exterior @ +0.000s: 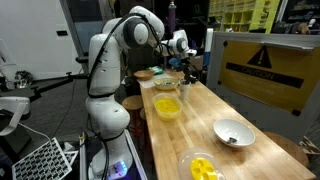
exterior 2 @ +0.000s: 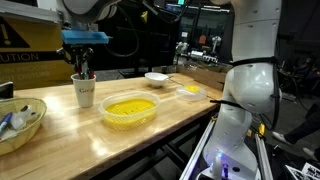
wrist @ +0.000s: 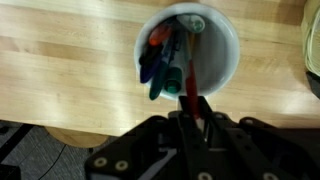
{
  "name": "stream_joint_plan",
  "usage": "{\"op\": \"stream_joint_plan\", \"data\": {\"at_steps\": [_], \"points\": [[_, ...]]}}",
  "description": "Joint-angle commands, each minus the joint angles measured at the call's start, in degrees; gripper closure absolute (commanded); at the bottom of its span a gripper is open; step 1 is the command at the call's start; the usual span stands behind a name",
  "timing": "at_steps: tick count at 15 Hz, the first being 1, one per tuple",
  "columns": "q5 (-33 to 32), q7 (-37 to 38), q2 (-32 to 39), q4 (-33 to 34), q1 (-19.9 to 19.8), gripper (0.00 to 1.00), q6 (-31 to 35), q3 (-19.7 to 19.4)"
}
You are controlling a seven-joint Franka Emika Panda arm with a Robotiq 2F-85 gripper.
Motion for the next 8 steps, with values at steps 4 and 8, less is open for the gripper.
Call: {"op": "stream_joint_plan", "data": {"at_steps": [4,8], "points": [[-2.73,2.82,-6.68,-6.54,-0.21,0.97,1.72,1.6],[-3.49,3.63,-9.45,-9.03,-0.73,0.97,2.49,2.59]]}}
